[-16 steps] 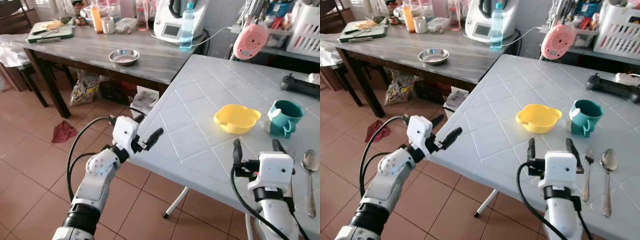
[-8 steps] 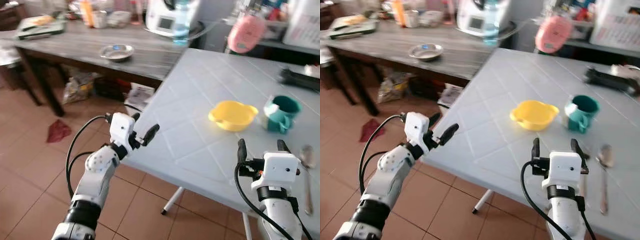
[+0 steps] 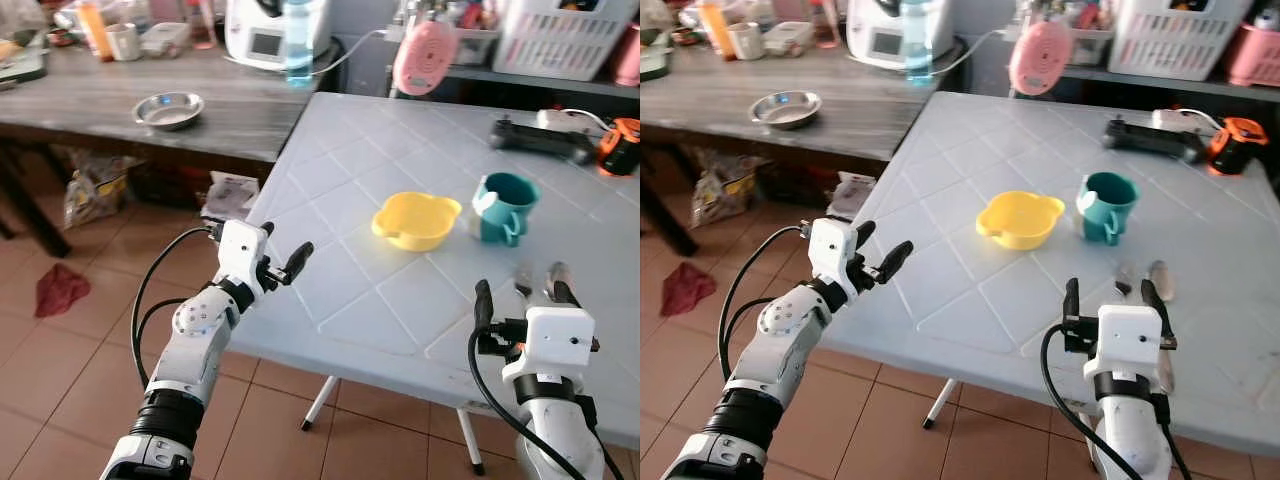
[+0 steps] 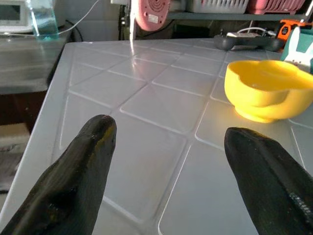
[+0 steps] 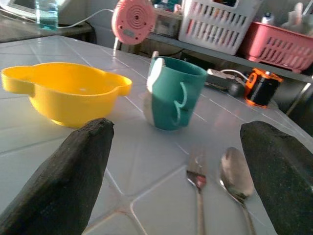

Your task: Setting the table

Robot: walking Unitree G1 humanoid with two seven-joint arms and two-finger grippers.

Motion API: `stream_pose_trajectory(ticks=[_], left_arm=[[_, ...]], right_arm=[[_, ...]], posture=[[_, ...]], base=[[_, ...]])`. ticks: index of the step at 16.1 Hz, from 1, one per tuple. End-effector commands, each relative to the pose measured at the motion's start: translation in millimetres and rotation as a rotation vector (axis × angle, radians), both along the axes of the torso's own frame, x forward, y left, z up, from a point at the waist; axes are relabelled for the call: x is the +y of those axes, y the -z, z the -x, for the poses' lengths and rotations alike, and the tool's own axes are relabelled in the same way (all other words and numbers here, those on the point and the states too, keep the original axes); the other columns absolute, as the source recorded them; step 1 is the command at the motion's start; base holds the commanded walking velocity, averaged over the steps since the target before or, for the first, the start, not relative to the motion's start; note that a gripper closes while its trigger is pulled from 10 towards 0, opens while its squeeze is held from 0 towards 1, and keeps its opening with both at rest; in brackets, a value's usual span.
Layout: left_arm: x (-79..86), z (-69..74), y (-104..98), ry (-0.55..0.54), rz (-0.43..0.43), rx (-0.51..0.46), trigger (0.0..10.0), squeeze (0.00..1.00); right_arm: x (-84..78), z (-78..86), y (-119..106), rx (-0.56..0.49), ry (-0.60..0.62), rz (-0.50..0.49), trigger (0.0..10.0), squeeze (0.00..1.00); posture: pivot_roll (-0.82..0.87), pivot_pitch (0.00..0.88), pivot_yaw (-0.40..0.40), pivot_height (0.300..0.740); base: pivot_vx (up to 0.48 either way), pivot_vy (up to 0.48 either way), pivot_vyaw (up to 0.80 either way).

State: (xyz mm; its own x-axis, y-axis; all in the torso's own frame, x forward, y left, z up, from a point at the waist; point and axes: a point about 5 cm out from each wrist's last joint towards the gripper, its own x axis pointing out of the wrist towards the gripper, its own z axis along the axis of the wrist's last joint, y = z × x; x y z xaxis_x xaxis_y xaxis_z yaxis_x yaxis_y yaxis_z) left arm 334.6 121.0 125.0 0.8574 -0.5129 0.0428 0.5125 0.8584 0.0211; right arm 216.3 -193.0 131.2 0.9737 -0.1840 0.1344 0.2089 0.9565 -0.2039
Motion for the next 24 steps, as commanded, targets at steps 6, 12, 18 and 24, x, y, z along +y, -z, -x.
stream_pose_trajectory(ticks=[6,12,18,24], left_arm=[[-3.1,-2.8,-4.7,0.024,0.0,-0.001,10.0,0.0],[-6.4,-6.6,-6.1,0.003,0.054,0.041,10.0,0.0],[-4.8,-7.1,-4.3,-0.006,0.05,0.056,10.0,0.0],[-4.7,-7.2,-3.2,0.001,0.039,0.058,10.0,0.0]], right_arm=[[1.8,1.0,1.1,0.007,0.005,0.002,10.0,0.0],[3.9,1.8,2.6,0.008,-0.001,-0.002,10.0,0.0],[5.5,2.2,2.7,0.005,-0.008,0.005,10.0,0.0],[5.3,2.1,3.7,0.008,-0.006,0.003,10.0,0.0]], posture=[[0.01,0.068,0.022,0.74],[0.01,0.068,0.024,0.74],[0.01,0.069,0.026,0.74],[0.01,0.071,0.026,0.74]], base=[[0.0,0.0,-0.8],[0.0,0.0,-0.8],[0.0,0.0,-0.07],[0.0,0.121,0.0]])
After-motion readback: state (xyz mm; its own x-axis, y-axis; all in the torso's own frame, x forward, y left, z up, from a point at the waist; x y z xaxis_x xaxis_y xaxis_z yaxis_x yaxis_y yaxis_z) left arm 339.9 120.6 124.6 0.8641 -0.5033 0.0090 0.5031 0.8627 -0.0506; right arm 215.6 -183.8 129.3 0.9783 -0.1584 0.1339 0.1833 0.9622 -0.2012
